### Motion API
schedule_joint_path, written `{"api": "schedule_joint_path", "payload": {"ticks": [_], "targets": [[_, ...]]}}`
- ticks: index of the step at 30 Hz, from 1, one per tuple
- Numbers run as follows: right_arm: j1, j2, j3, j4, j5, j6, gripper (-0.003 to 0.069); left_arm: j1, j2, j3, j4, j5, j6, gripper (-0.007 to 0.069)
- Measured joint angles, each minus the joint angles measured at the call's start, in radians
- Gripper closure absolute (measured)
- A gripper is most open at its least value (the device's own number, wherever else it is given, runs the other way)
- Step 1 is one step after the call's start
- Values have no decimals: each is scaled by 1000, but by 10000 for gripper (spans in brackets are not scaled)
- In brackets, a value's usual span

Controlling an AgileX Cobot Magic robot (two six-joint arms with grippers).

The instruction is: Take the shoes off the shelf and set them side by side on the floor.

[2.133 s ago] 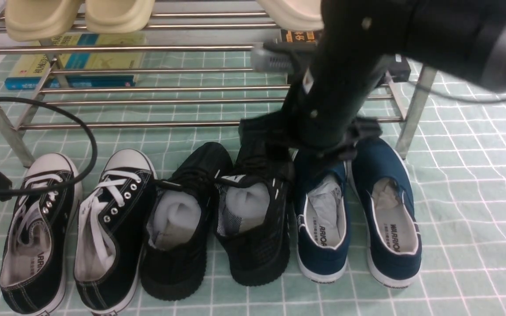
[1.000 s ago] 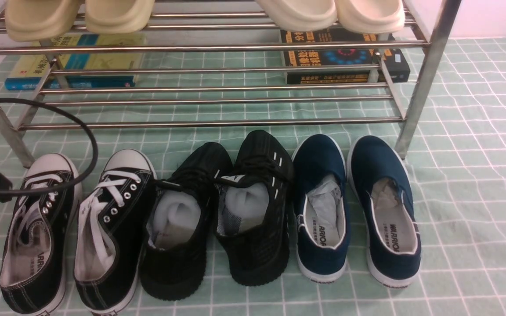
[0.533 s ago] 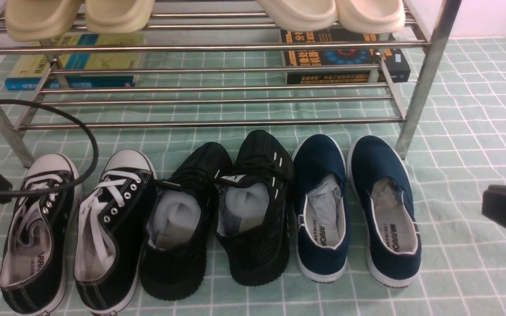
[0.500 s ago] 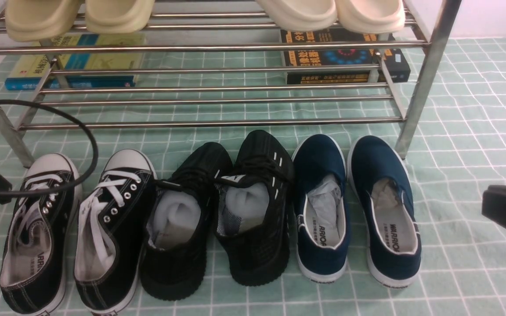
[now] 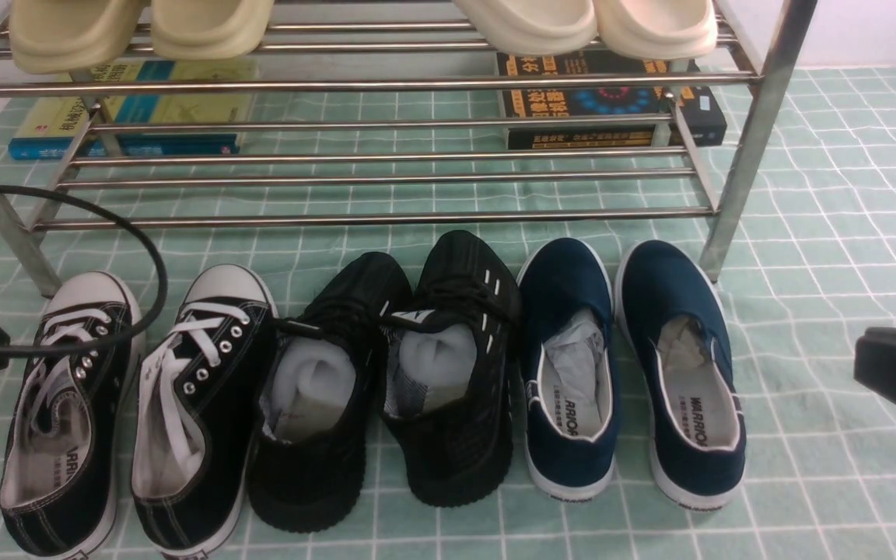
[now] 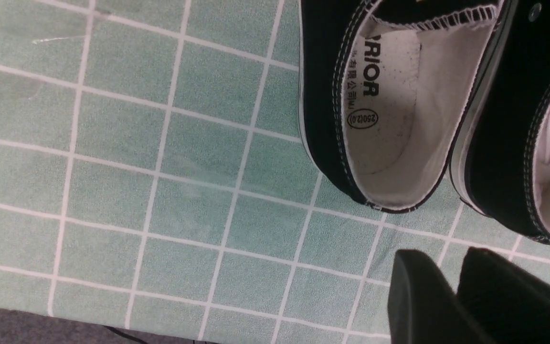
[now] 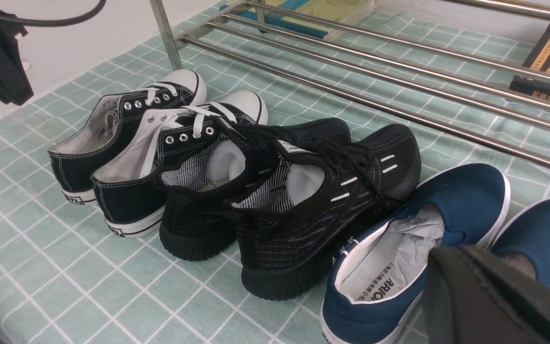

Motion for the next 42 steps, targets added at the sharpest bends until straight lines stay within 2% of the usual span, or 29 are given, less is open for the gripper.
{"api": "schedule_joint_path", "payload": {"ticks": [13,15,17,18,20,23,24,31,39,42], "targets": [[-21,-69,45,2,-10,0,643,0,0,0,0,0,0,463],[-68,-94,89,2,-19,0,641,0,0,0,1,0,0,463],[-176,-146,177,-9,-19,0,638,0,0,0,1,0,0,461],[-176,-151,184,-9,-19,0,638,0,0,0,1,0,0,461],[-301,-231,281,-48,-18,0,635,0,0,0,1,-2,0,461],[-379,-301,356,-70,-18,0,632,0,0,0,1,-10,0,461],[-474,-381,438,-83,-12,0,630,0,0,0,1,-20,0,459],[-609,-519,578,-86,0,0,620,0,0,0,0,-40,0,459],[-697,-608,637,-87,-11,0,606,0,0,0,0,-41,0,459],[-736,-610,637,-87,-9,0,601,0,0,0,-13,-39,-11,482]]}}
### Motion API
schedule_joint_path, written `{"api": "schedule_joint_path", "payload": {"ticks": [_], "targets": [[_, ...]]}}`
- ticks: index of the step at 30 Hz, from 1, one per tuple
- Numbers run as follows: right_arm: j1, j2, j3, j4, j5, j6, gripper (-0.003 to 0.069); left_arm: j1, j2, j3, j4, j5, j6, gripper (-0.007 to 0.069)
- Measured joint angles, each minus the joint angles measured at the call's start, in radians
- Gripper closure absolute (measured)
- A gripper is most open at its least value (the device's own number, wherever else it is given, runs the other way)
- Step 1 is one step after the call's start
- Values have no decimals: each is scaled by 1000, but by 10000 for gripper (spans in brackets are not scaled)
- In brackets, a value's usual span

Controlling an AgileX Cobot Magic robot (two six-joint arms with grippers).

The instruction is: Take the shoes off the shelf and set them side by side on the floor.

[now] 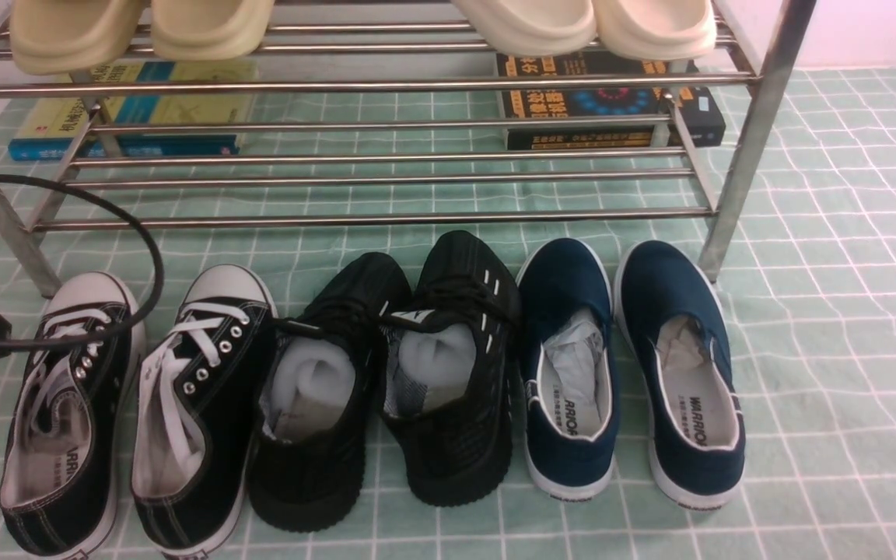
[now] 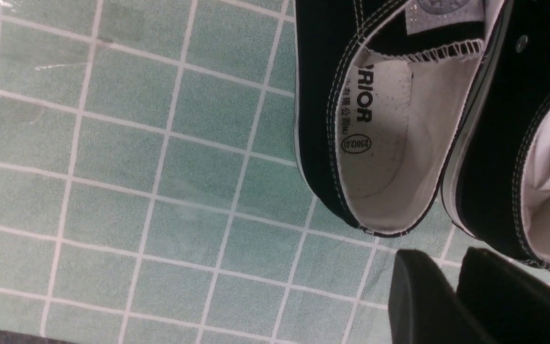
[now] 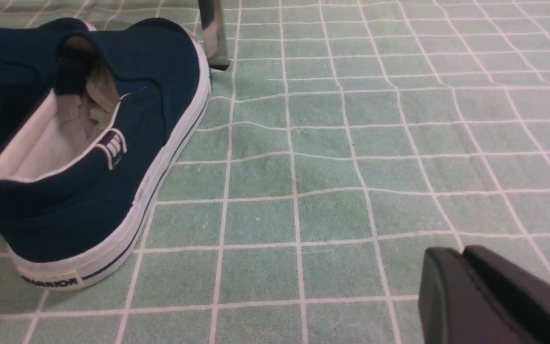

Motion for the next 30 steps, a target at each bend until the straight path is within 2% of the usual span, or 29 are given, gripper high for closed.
{"api": "schedule_joint_path", "payload": {"ticks": [2,3,7,14,22,26,30], "targets": [[-15,0,0,0,0,0,599,0,0,0,-6,5,0,505],[-28,0,0,0,0,0,597,-7,-7,0,-8,8,0,550],[-32,0,0,0,0,0,590,-60,-52,1,-7,9,21,622],[-32,0,0,0,1,0,578,-186,-230,1,-12,45,69,624],[-32,0,0,0,1,0,567,-228,-561,102,-56,34,103,624],[-32,0,0,0,1,0,561,-228,-812,240,-83,-50,123,624],[-32,0,0,0,1,0,557,-228,-1064,408,-86,-331,86,624]]}}
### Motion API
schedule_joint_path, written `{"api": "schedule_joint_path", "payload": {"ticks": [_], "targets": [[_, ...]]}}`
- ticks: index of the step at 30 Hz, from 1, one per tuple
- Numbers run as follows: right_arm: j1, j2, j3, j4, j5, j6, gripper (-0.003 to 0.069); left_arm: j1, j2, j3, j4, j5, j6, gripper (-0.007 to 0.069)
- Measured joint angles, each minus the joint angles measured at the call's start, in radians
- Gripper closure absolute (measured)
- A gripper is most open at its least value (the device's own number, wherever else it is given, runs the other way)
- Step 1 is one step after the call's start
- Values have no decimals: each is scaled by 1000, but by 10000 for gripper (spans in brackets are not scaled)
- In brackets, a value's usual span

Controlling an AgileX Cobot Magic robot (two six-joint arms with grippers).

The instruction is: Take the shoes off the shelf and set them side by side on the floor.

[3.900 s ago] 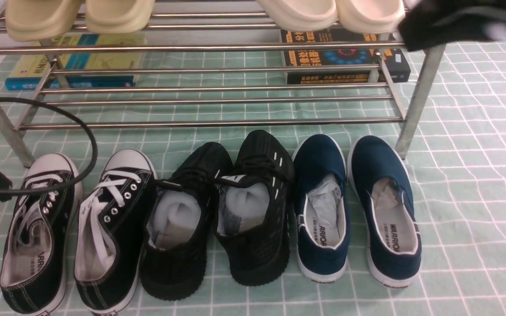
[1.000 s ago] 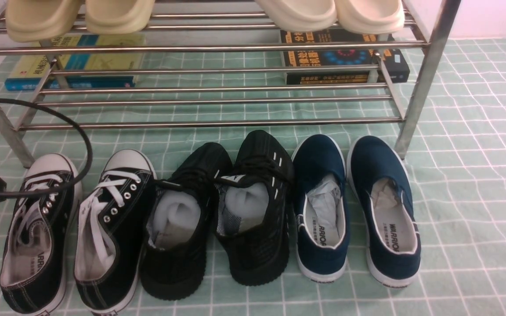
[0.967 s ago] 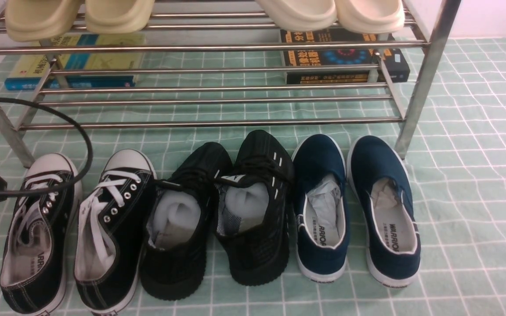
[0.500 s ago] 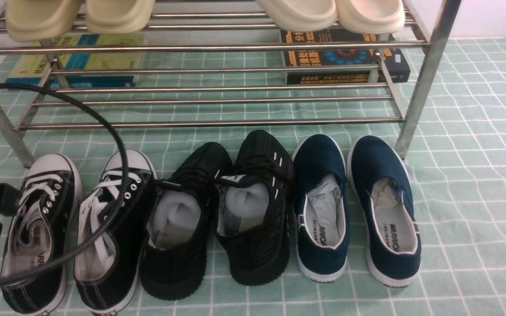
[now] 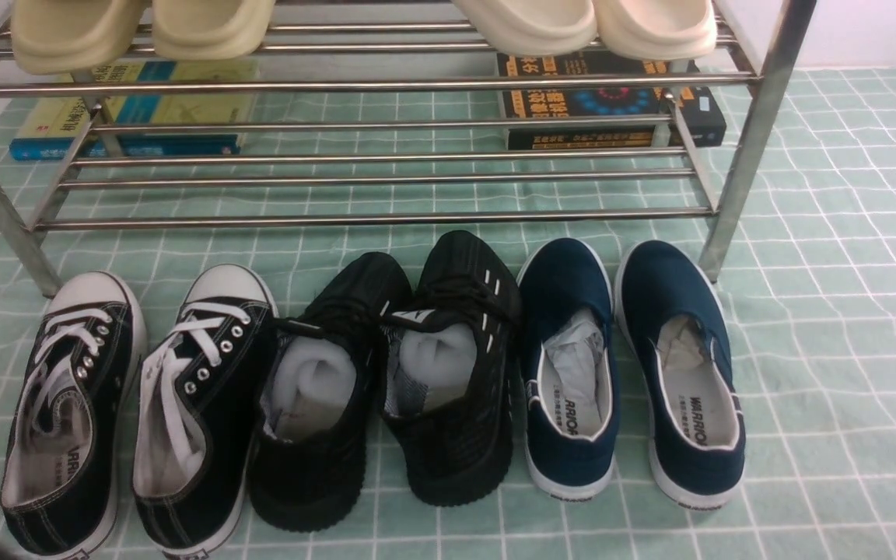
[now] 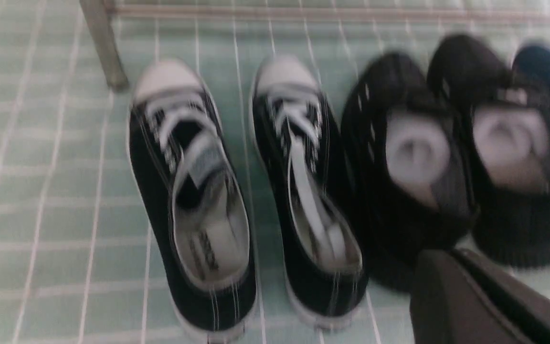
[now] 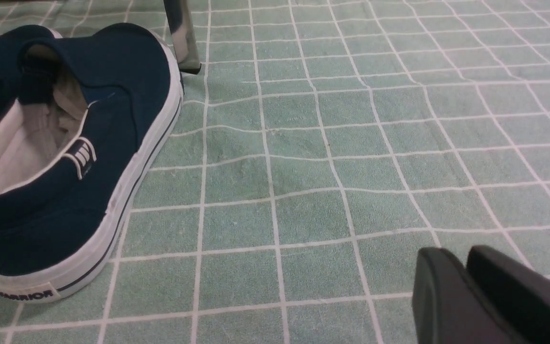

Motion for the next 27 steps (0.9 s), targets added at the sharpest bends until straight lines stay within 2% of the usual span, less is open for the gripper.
{"api": "schedule_joint_path", "payload": {"ticks": [2,3,4,7,16,22,27], "targets": [[0,0,0,0,0,0,553,0,-100,75,0,-145,-5,624],[0,0,0,0,0,0,553,0,-107,81,0,-145,-7,624],[0,0,0,0,0,0,550,0,-155,125,0,-232,-8,624],[0,0,0,0,0,0,546,0,-205,190,0,-345,-9,624],[0,0,0,0,0,0,534,0,-206,259,11,-365,-11,622],[0,0,0,0,0,0,527,0,-206,314,69,-355,-12,613],[0,0,0,0,0,0,522,0,-206,432,170,-367,-39,608]]}}
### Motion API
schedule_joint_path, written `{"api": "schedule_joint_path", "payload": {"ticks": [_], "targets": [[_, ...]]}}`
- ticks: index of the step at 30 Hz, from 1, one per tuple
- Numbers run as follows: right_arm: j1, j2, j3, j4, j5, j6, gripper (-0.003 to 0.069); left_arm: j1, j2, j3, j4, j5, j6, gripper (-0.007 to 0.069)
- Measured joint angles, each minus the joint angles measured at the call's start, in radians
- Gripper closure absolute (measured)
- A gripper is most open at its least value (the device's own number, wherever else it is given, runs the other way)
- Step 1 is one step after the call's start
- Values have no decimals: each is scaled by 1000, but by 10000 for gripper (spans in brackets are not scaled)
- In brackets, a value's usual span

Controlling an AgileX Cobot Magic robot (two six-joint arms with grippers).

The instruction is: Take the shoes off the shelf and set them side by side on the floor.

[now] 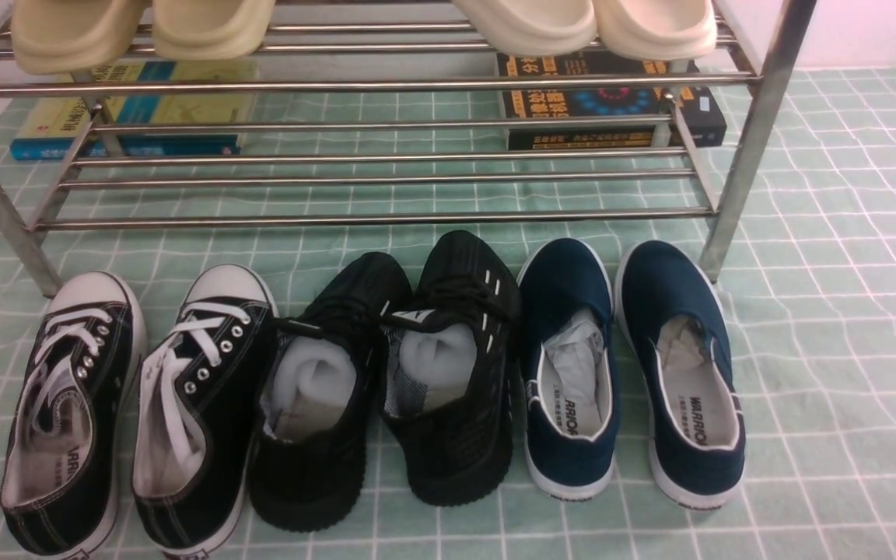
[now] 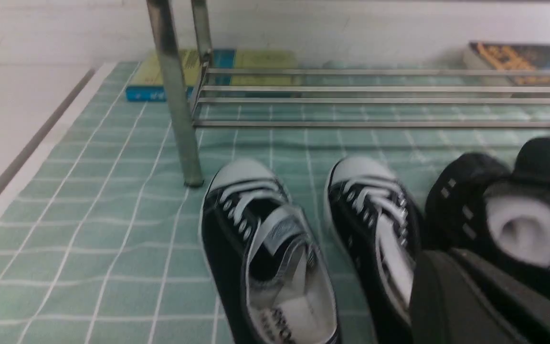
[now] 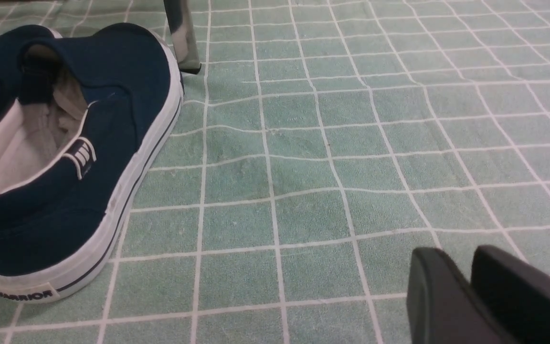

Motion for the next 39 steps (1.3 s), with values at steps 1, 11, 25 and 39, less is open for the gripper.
{"api": "schedule_joint_path", "payload": {"ticks": [1,11,25,39], "targets": [[0,0,0,0,0,0,521,0,0,28,22,-7,-20,607],[0,0,0,0,0,0,508,0,0,183,142,-88,-135,598],[0,0,0,0,0,0,487,1,0,201,145,-96,-137,585],[0,0,0,0,0,0,469,1,0,201,145,-96,-137,571]]}}
